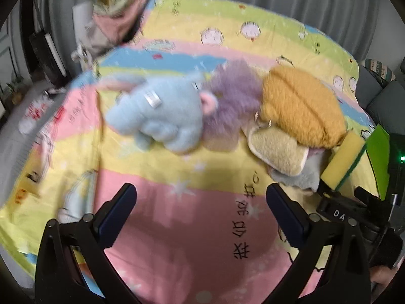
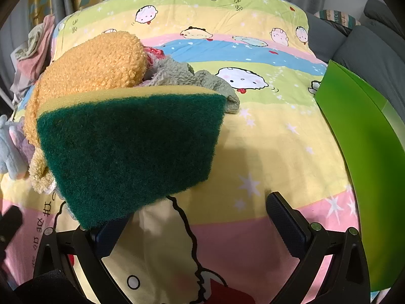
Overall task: Organize soft objects
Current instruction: 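Move the right gripper toward the light-blue plush elephant, then grasp the light-blue plush elephant with the right gripper and lift it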
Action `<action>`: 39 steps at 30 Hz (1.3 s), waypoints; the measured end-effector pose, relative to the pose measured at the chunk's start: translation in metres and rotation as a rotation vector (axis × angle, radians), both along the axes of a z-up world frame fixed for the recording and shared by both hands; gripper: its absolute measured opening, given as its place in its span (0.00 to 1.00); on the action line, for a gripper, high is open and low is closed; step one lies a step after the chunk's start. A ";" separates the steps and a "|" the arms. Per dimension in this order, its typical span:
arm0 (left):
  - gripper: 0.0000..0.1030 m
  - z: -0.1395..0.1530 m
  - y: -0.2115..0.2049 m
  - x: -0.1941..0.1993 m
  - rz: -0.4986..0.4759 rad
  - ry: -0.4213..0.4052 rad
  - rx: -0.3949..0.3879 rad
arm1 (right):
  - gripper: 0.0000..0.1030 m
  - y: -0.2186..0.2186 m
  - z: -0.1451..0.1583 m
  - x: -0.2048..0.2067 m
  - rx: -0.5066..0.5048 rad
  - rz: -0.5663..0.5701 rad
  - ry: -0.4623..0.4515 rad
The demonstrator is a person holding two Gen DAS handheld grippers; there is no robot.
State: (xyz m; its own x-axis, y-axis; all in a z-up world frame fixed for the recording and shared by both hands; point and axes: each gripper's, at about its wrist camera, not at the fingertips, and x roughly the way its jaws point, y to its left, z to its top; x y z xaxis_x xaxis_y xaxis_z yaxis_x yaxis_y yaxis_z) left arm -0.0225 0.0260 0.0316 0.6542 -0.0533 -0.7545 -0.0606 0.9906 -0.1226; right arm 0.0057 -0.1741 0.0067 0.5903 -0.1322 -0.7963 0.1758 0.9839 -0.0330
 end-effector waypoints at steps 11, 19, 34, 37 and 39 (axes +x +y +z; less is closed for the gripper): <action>0.98 0.026 0.030 -0.025 0.068 -0.132 0.033 | 1.00 -0.004 0.019 -0.027 0.170 0.084 -0.031; 0.95 0.034 0.062 -0.035 0.071 -0.148 -0.048 | 1.00 0.016 0.075 -0.062 0.285 0.194 -0.214; 0.71 0.029 0.101 -0.035 0.091 -0.074 -0.231 | 0.99 0.132 0.116 0.006 0.455 0.493 -0.070; 0.69 0.029 0.106 -0.035 0.089 -0.062 -0.241 | 0.99 0.149 0.103 0.027 0.515 0.494 0.021; 0.66 0.028 0.110 -0.035 0.095 -0.055 -0.257 | 0.99 0.156 0.091 0.039 0.534 0.470 0.055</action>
State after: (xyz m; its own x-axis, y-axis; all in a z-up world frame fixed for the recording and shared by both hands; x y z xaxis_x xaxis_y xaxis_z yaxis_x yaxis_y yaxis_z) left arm -0.0579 0.1365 0.0592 0.7050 -0.1747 -0.6873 -0.1381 0.9168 -0.3747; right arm 0.0444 -0.0179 0.0980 0.4462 0.5426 -0.7117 -0.2588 0.8395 0.4777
